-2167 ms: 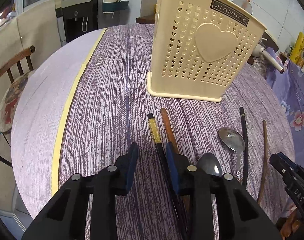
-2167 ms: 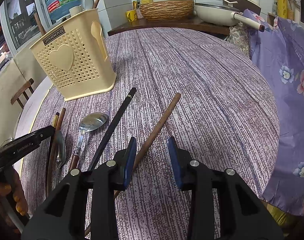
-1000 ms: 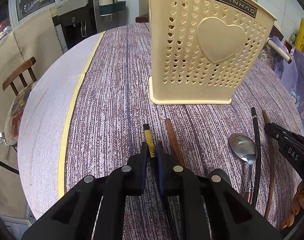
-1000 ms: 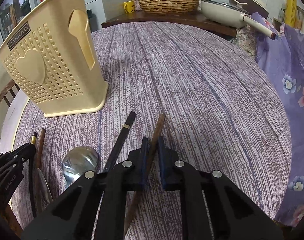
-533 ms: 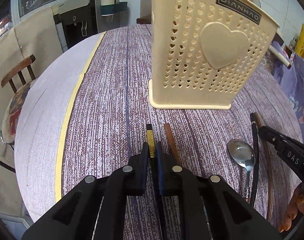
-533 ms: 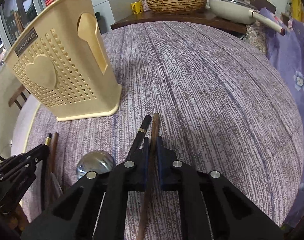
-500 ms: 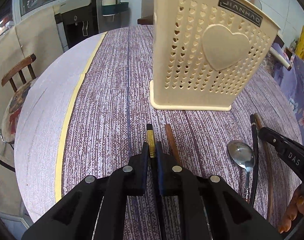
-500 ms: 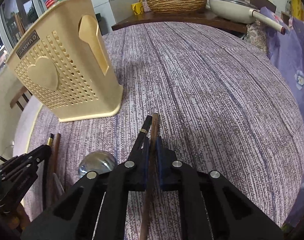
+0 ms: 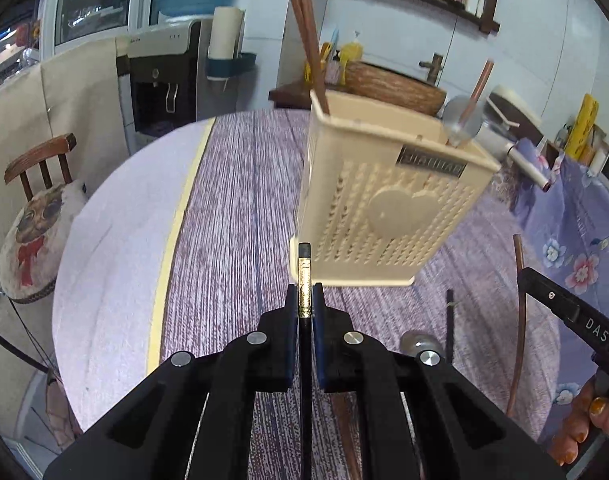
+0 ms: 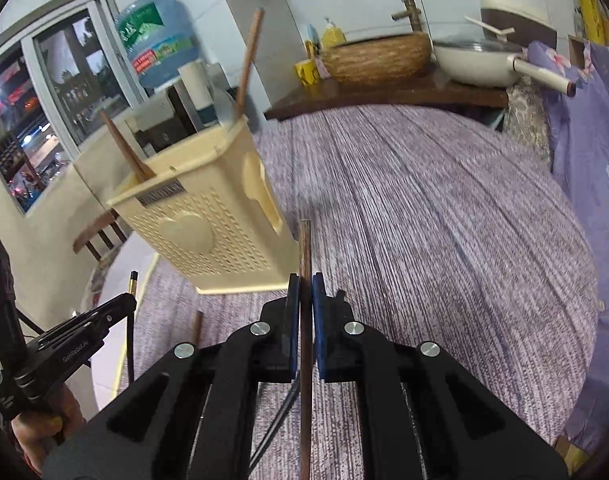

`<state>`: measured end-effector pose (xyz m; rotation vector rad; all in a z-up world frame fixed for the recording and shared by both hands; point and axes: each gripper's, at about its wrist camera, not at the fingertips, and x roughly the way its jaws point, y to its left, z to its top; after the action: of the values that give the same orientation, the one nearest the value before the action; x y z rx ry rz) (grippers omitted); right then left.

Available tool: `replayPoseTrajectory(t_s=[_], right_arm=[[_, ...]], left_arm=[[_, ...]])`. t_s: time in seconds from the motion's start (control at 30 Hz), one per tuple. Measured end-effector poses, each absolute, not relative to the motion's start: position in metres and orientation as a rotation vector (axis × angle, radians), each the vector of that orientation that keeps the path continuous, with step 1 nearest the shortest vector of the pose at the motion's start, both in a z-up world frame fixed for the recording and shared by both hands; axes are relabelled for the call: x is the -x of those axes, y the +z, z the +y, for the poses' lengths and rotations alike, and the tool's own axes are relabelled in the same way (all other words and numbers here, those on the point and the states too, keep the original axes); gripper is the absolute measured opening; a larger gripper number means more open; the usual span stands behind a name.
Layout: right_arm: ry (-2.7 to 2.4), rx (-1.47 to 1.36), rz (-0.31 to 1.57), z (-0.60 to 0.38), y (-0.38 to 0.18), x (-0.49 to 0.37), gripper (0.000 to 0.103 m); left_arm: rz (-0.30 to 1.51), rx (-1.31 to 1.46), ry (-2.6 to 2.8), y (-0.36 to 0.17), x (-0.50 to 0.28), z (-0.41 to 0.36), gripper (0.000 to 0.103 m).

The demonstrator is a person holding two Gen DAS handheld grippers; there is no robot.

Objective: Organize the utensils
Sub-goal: 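Lift both chopsticks upright and carry them over the cream holder with both tools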

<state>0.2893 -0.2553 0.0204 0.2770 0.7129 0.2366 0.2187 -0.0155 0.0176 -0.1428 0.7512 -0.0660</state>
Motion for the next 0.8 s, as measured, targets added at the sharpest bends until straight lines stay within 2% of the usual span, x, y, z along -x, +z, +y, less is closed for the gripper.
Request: replayPoseTrajectory(t_s=[0.4,0.8], right_arm=[[0.327,-0.201,0.552,-0.259,0.096,-0.241,0.007],[0.381,-0.151,0.534,-0.253,0.123,-0.230,0.007]], left_arm=[[0.587,0.177,-0.117,0.081,-0.185,0.001,0.008],[0.536,0.163,-0.124,0.103,-0.174,0.012,0.008]])
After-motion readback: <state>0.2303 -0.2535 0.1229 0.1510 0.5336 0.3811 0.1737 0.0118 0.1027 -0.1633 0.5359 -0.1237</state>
